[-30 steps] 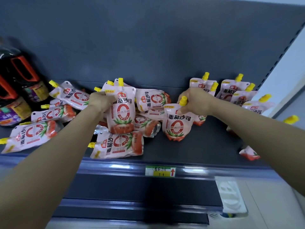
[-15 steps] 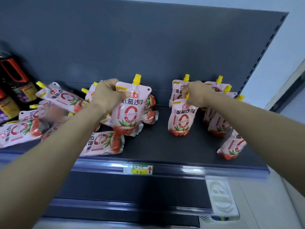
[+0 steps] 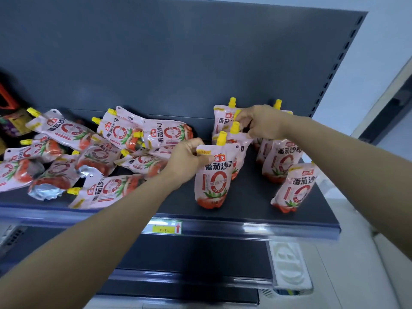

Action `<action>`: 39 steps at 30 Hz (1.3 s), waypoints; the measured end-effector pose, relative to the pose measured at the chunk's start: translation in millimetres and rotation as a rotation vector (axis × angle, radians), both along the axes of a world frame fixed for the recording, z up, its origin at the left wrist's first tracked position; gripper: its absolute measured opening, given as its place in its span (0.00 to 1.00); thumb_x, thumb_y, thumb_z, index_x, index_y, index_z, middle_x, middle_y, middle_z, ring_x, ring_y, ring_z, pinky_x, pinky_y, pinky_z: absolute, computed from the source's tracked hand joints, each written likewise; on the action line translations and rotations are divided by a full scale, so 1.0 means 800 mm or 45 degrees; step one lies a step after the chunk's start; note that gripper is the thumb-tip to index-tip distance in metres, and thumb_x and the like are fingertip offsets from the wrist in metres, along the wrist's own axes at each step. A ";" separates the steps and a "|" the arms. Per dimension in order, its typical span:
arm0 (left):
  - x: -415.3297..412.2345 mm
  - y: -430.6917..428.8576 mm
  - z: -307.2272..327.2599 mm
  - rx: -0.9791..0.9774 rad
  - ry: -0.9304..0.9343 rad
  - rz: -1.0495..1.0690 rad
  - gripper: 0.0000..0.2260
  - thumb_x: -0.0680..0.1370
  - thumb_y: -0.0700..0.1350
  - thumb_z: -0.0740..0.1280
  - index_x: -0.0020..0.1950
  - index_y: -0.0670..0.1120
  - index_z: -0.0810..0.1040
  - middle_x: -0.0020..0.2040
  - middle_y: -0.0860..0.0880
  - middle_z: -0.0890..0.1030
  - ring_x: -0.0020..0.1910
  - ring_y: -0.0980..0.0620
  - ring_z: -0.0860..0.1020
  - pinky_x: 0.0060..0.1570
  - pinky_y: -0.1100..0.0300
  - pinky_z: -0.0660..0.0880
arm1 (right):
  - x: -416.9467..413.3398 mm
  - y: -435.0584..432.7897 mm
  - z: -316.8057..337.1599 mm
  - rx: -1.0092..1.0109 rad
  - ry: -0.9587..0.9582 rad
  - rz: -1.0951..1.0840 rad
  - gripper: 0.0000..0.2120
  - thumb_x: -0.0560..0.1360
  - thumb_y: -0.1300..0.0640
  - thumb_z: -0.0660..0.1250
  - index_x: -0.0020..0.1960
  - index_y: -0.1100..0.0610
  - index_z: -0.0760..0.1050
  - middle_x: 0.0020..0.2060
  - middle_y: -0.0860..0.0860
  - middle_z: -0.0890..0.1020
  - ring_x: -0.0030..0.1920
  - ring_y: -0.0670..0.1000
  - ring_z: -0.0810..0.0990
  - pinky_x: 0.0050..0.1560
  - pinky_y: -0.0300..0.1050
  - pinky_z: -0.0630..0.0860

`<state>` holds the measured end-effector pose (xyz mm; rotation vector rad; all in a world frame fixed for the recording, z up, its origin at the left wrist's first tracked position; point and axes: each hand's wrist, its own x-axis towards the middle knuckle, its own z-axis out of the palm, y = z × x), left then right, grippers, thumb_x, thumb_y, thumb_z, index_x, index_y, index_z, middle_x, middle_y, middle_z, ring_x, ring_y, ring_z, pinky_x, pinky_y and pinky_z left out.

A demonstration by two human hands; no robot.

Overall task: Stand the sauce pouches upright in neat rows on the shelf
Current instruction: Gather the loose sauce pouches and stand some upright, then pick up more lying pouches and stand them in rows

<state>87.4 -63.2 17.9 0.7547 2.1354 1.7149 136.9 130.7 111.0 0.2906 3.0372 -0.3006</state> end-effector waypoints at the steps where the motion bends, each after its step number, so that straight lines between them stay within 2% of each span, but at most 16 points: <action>1: 0.004 0.006 -0.001 0.005 0.014 -0.001 0.13 0.71 0.32 0.70 0.32 0.44 0.70 0.38 0.39 0.77 0.39 0.47 0.75 0.41 0.52 0.75 | 0.004 0.004 0.001 0.006 0.009 0.002 0.22 0.73 0.66 0.66 0.65 0.53 0.74 0.59 0.52 0.80 0.57 0.54 0.78 0.56 0.43 0.74; 3: 0.012 0.018 -0.001 -0.001 0.030 -0.021 0.14 0.71 0.32 0.70 0.32 0.46 0.71 0.38 0.42 0.78 0.38 0.49 0.76 0.40 0.56 0.74 | 0.010 0.011 0.004 0.013 0.049 0.000 0.20 0.73 0.65 0.66 0.64 0.53 0.75 0.59 0.52 0.79 0.56 0.53 0.77 0.51 0.40 0.70; 6: 0.028 0.033 0.000 0.003 0.028 -0.061 0.15 0.71 0.32 0.70 0.31 0.50 0.74 0.35 0.51 0.80 0.34 0.60 0.78 0.37 0.65 0.76 | 0.018 0.015 0.009 0.044 0.107 0.001 0.20 0.75 0.64 0.63 0.67 0.55 0.72 0.60 0.54 0.79 0.59 0.56 0.76 0.55 0.43 0.71; 7: 0.032 0.037 -0.002 -0.014 0.043 -0.063 0.13 0.71 0.33 0.71 0.32 0.48 0.74 0.36 0.50 0.81 0.35 0.60 0.78 0.37 0.65 0.77 | 0.020 0.015 0.011 0.052 0.117 0.007 0.20 0.76 0.63 0.63 0.68 0.55 0.72 0.61 0.54 0.79 0.60 0.56 0.76 0.56 0.45 0.72; 10: 0.039 0.040 -0.003 -0.121 0.105 -0.072 0.04 0.73 0.36 0.70 0.41 0.39 0.75 0.44 0.42 0.82 0.43 0.51 0.80 0.45 0.55 0.79 | 0.025 0.016 0.015 0.058 0.140 0.046 0.20 0.77 0.63 0.62 0.69 0.56 0.71 0.61 0.54 0.79 0.60 0.56 0.76 0.58 0.47 0.72; 13: 0.039 0.040 -0.001 -0.188 0.179 -0.066 0.05 0.73 0.36 0.70 0.44 0.38 0.75 0.47 0.40 0.82 0.45 0.48 0.80 0.48 0.51 0.78 | 0.024 0.017 0.019 0.060 0.171 0.086 0.20 0.77 0.64 0.61 0.69 0.55 0.71 0.63 0.53 0.78 0.63 0.55 0.75 0.59 0.44 0.70; 17: 0.041 0.036 0.001 -0.276 0.203 -0.122 0.05 0.73 0.38 0.70 0.42 0.46 0.76 0.44 0.47 0.82 0.43 0.51 0.80 0.44 0.57 0.78 | 0.020 0.008 0.022 0.088 0.175 0.165 0.21 0.77 0.62 0.62 0.69 0.55 0.70 0.64 0.54 0.77 0.64 0.55 0.75 0.64 0.51 0.72; 21: 0.045 0.033 0.000 -0.295 0.208 -0.124 0.05 0.73 0.39 0.70 0.47 0.39 0.77 0.45 0.45 0.81 0.40 0.55 0.78 0.40 0.64 0.75 | 0.016 -0.005 0.022 0.115 0.199 0.251 0.21 0.77 0.60 0.64 0.70 0.55 0.69 0.65 0.54 0.77 0.64 0.56 0.75 0.64 0.52 0.72; 28: 0.053 0.029 0.003 -0.379 0.210 -0.145 0.09 0.73 0.40 0.70 0.52 0.40 0.78 0.50 0.43 0.83 0.50 0.50 0.81 0.51 0.54 0.79 | 0.009 -0.014 0.025 0.207 0.230 0.356 0.21 0.78 0.59 0.62 0.71 0.54 0.68 0.65 0.53 0.77 0.62 0.56 0.75 0.61 0.48 0.72; 33: 0.062 0.012 0.024 -0.431 0.125 -0.233 0.15 0.72 0.47 0.71 0.58 0.50 0.75 0.55 0.52 0.80 0.55 0.55 0.78 0.57 0.58 0.76 | 0.002 -0.017 0.027 0.289 0.244 0.408 0.21 0.78 0.58 0.63 0.70 0.54 0.69 0.64 0.54 0.78 0.62 0.57 0.76 0.62 0.49 0.73; 35: 0.066 0.000 0.042 -0.396 0.165 -0.187 0.16 0.73 0.49 0.71 0.59 0.51 0.73 0.57 0.52 0.77 0.57 0.55 0.76 0.57 0.63 0.75 | -0.004 -0.020 0.029 0.357 0.285 0.416 0.20 0.77 0.57 0.63 0.69 0.54 0.70 0.62 0.54 0.79 0.62 0.58 0.76 0.61 0.49 0.72; 37: 0.066 -0.014 0.060 -0.346 0.280 -0.019 0.16 0.73 0.49 0.70 0.59 0.50 0.73 0.56 0.51 0.77 0.57 0.56 0.75 0.53 0.68 0.73 | -0.011 -0.027 0.033 0.468 0.372 0.408 0.19 0.78 0.56 0.62 0.68 0.55 0.70 0.61 0.55 0.80 0.61 0.59 0.77 0.60 0.50 0.71; 39: 0.059 -0.032 0.076 -0.338 0.459 0.171 0.14 0.74 0.48 0.69 0.58 0.50 0.73 0.56 0.51 0.78 0.57 0.55 0.75 0.53 0.67 0.72 | -0.018 -0.039 0.037 0.555 0.459 0.402 0.17 0.79 0.54 0.62 0.67 0.56 0.71 0.59 0.56 0.80 0.60 0.60 0.77 0.59 0.52 0.71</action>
